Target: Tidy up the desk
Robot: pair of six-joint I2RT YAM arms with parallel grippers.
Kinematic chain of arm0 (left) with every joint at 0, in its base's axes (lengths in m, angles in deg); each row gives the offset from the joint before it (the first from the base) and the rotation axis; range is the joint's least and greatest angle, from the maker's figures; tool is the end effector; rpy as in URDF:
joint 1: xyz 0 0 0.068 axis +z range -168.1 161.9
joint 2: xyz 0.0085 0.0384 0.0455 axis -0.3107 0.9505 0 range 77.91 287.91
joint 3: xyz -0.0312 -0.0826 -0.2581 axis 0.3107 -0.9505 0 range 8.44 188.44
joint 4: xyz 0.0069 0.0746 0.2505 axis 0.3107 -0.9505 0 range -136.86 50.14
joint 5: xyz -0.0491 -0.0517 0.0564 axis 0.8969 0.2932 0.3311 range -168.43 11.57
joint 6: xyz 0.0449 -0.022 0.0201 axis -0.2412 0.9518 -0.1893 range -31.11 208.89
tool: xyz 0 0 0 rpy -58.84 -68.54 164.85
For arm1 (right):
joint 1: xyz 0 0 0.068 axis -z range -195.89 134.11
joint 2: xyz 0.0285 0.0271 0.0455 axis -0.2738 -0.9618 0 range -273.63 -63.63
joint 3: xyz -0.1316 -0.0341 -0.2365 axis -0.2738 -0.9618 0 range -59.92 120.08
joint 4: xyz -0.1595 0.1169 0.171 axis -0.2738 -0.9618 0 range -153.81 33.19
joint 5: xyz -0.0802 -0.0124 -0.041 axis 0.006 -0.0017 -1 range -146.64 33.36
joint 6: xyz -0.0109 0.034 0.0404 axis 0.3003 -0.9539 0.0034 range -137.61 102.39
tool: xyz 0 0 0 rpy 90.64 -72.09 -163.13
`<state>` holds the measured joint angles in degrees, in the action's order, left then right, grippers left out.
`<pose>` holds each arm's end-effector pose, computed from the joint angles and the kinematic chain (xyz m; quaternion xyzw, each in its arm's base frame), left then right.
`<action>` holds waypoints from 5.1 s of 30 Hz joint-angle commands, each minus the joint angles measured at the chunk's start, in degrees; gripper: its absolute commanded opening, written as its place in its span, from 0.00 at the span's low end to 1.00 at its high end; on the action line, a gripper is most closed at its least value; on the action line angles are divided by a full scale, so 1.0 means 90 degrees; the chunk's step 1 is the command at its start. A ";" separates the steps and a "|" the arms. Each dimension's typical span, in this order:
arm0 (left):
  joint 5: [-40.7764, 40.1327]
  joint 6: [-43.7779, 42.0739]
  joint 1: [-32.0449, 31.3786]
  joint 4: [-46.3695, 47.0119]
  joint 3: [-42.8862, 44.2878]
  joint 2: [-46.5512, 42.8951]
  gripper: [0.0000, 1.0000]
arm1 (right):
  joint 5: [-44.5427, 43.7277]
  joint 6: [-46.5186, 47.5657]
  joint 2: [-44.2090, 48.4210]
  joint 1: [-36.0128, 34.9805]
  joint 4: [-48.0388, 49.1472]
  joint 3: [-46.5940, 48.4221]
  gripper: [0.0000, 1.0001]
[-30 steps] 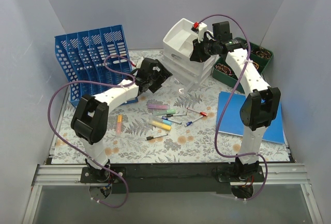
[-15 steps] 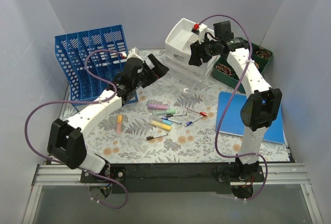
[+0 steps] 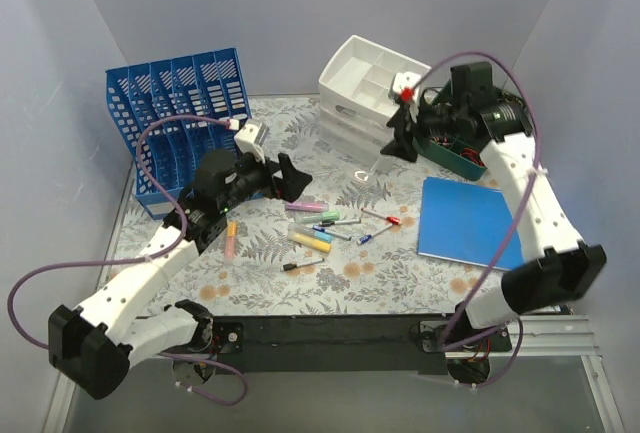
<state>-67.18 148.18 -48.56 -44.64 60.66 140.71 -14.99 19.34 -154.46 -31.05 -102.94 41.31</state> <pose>0.2173 -0.1360 0.3335 -0.1395 0.7813 -0.4810 0.3726 0.3177 0.1105 0.4220 -0.5110 0.6761 0.2300 0.4784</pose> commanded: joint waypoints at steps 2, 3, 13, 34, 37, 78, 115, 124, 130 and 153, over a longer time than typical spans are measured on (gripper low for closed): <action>0.0616 -0.1518 0.0044 -0.0104 -0.0841 -0.1136 0.98 | 0.1486 0.3605 0.1574 -0.0356 -0.0636 -0.2543 0.76; 0.0577 -0.1654 0.0044 -0.0094 -0.1074 -0.1255 0.98 | 0.1418 0.4228 0.1886 -0.0453 -0.0636 -0.2837 0.78; -0.0351 -0.1851 0.0044 -0.0290 -0.1711 -0.2144 0.98 | 0.0022 0.4694 0.1343 -0.1362 -0.0296 -0.4353 0.69; -0.0615 -0.1900 0.0044 -0.0339 -0.1692 -0.2389 0.98 | -0.1825 0.4264 -0.1060 -0.1890 0.0389 -0.4041 0.50; -0.0576 -0.1900 0.0044 -0.0339 -0.1692 -0.2398 0.98 | -0.1893 0.4225 -0.1138 -0.1890 0.0457 -0.4060 0.49; -0.0712 -0.1949 0.0044 -0.0309 -0.1779 -0.2320 0.98 | -0.3357 -0.0540 -0.0893 -0.1929 0.1852 -0.0780 0.01; 0.1779 0.0082 -0.0072 -0.1781 -0.1233 -0.1140 0.85 | -0.0518 0.0533 0.1360 -0.1471 0.1463 -0.3658 0.50; -0.1081 0.0883 -0.2159 -0.2574 -0.0970 0.0168 0.79 | 0.0714 0.0758 0.1781 -0.0777 0.1473 -0.4606 0.49; -0.2342 0.0396 -0.2807 -0.2965 -0.0316 0.1429 0.72 | 0.1036 0.0797 0.1820 -0.0552 0.1473 -0.4754 0.49; -0.1972 -0.1207 -0.2915 -0.3161 0.0447 0.3412 0.23 | 0.1163 0.0865 0.1606 -0.0308 0.1444 -0.4842 0.50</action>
<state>-84.56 138.60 -74.55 -72.00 62.87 170.53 -6.29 26.32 -139.81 -34.22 -90.06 -1.70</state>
